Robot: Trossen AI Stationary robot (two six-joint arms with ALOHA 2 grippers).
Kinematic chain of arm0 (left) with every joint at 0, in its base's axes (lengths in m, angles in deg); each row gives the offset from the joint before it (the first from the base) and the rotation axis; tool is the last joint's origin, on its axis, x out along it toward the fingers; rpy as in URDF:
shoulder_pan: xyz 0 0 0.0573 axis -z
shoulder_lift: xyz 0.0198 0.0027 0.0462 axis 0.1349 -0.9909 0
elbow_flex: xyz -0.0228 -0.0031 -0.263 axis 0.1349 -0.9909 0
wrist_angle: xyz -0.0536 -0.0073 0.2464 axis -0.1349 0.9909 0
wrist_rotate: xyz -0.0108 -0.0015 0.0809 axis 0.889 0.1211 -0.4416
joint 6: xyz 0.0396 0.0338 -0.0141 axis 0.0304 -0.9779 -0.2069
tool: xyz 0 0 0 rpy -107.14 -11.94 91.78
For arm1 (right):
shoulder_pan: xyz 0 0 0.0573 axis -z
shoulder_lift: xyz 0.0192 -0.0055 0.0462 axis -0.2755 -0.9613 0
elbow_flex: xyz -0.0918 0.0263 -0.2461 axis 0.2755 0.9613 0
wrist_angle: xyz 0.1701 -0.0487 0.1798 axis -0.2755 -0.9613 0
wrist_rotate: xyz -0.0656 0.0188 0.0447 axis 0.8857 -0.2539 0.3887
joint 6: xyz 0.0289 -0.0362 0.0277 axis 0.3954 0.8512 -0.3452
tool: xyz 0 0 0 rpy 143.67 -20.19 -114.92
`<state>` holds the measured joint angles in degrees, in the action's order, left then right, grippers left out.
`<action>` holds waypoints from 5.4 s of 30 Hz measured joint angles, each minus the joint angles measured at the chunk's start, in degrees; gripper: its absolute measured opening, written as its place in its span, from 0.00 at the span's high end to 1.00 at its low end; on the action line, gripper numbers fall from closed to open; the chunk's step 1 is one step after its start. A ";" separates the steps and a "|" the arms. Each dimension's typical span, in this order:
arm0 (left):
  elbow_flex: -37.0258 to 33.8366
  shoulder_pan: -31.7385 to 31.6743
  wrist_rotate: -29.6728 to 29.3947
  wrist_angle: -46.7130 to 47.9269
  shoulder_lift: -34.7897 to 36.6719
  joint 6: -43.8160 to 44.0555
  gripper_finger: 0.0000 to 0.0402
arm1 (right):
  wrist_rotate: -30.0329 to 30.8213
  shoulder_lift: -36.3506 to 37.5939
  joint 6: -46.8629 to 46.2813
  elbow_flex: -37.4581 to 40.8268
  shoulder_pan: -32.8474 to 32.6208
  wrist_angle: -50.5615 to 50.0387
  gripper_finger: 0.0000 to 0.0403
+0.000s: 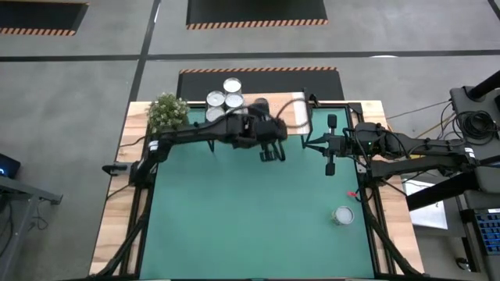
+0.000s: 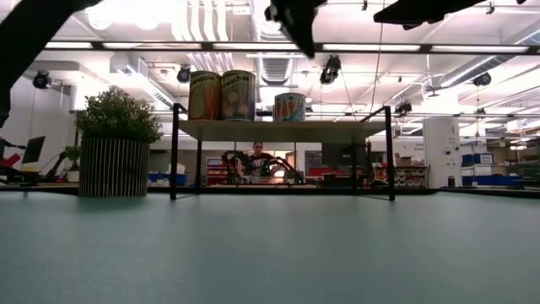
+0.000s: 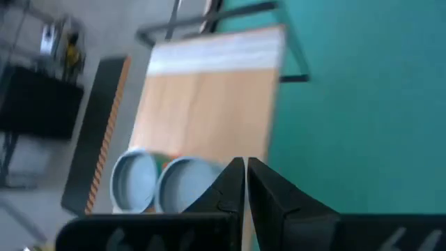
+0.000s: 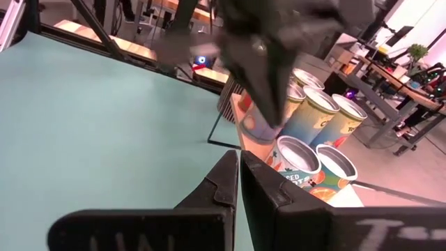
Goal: Pick and place cans onto a shelf
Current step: Put the big canned mixed fruit on the shelf
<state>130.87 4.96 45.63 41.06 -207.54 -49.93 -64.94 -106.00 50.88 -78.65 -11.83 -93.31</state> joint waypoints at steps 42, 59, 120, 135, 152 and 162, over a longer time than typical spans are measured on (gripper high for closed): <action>-75.84 12.16 -2.72 -60.65 53.95 -0.94 1.00 | -8.83 -24.24 -75.63 -16.60 -19.49 -65.91 0.98; -76.08 12.14 -2.68 -62.81 54.08 -5.55 1.00 | -18.19 -26.01 -105.30 -16.35 -34.46 -61.98 0.79; -76.15 12.14 -2.68 -62.75 54.02 -5.10 1.00 | -16.93 -40.63 -96.08 -15.19 -38.23 -54.53 0.29; -76.15 12.14 -2.68 -63.23 55.38 -6.62 1.00 | -1.51 -41.92 -64.30 -40.28 -19.03 -55.30 0.27; -76.59 12.14 -3.03 -60.14 57.62 -6.65 1.00 | 4.60 -64.55 -23.57 -81.13 9.65 -77.74 0.27; -76.59 12.14 -3.03 -59.88 57.62 -6.63 1.00 | 5.14 -63.01 -20.57 -83.08 17.45 -77.96 0.27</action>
<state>54.29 17.10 42.60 -18.82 -149.92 -56.55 -59.80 -169.01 30.31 -161.73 5.62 -171.27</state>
